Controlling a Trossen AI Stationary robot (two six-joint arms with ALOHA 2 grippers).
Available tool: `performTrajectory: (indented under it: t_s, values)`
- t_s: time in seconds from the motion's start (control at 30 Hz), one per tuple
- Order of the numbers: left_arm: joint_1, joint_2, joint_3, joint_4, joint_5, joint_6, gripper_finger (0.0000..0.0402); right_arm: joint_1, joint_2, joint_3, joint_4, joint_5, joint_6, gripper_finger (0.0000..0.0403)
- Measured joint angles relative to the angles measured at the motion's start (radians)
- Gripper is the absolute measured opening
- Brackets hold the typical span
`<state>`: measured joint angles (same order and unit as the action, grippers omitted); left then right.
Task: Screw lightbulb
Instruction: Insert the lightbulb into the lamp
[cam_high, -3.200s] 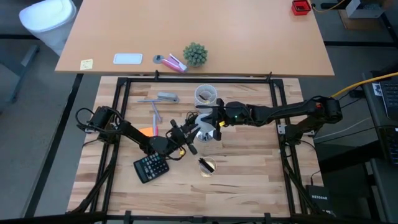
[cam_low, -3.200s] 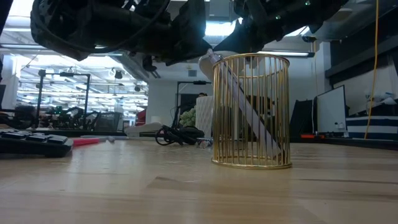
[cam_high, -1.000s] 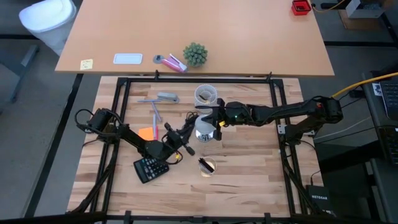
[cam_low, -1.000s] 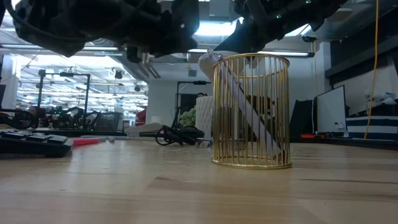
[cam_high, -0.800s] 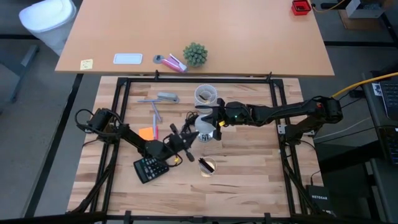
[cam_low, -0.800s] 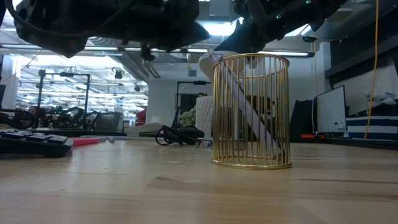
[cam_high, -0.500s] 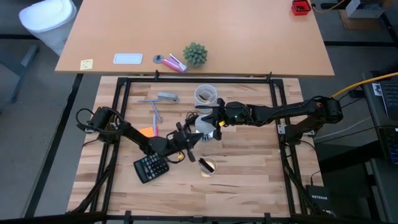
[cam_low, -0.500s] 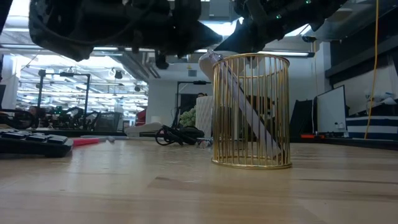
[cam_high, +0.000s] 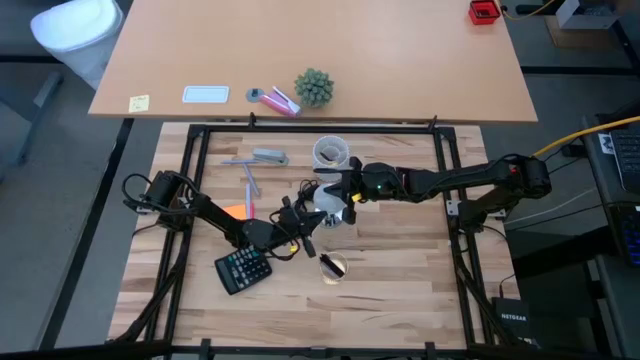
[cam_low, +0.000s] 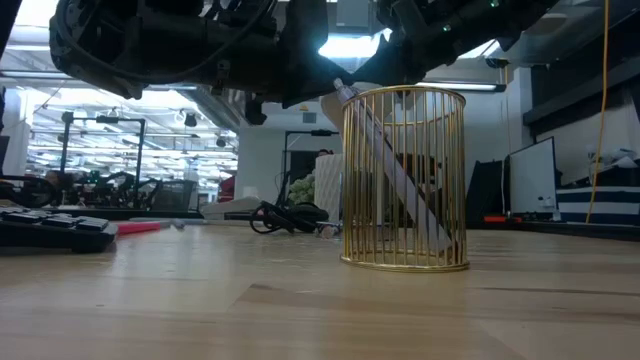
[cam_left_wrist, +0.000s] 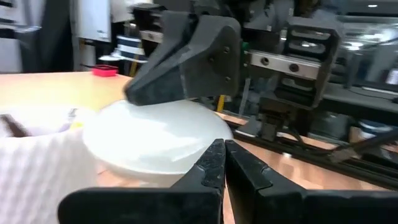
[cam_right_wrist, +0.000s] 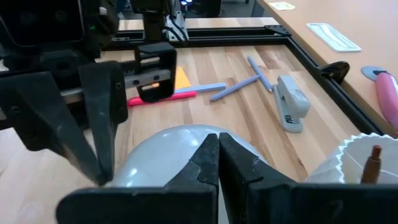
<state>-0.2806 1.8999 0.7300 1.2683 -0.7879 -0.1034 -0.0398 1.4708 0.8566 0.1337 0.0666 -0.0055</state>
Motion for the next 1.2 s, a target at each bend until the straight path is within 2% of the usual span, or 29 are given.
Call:
performTrajectory:
  t_s: [0.23,0.43,0.57,0.7,0.83,0.97,1.07,1.2]
  values:
    - [-0.003,-0.002,0.000,0.004,-0.154,0.006,0.0003,-0.002,0.000,0.000,0.000,0.014,0.000,0.0005]
    - [0.000,-0.002,0.000,0.001,-0.338,0.006,0.0003,-0.002,-0.001,0.000,-0.003,0.001,0.000,0.0005]
    - [0.005,0.000,-0.001,-0.012,-0.406,0.008,0.0003,0.003,0.000,0.000,-0.002,-0.023,0.000,0.0005]
    - [0.001,0.000,-0.002,0.036,-0.409,0.103,0.0003,0.001,0.000,0.000,-0.002,-0.019,0.000,0.0005]
    - [-0.024,0.000,-0.001,0.176,-0.408,0.287,0.0003,0.002,0.000,0.000,-0.002,-0.015,0.000,0.0005]
    - [-0.062,0.000,-0.001,0.301,-0.324,0.432,0.0003,0.002,0.000,0.000,-0.002,-0.014,0.000,0.0005]
    - [-0.080,0.000,-0.001,0.287,-0.243,0.435,0.0003,0.001,0.000,0.000,-0.002,-0.010,0.000,0.0005]
    - [-0.086,0.000,-0.001,0.168,-0.211,0.312,0.0003,0.001,0.000,0.000,-0.002,-0.009,0.000,0.0005]
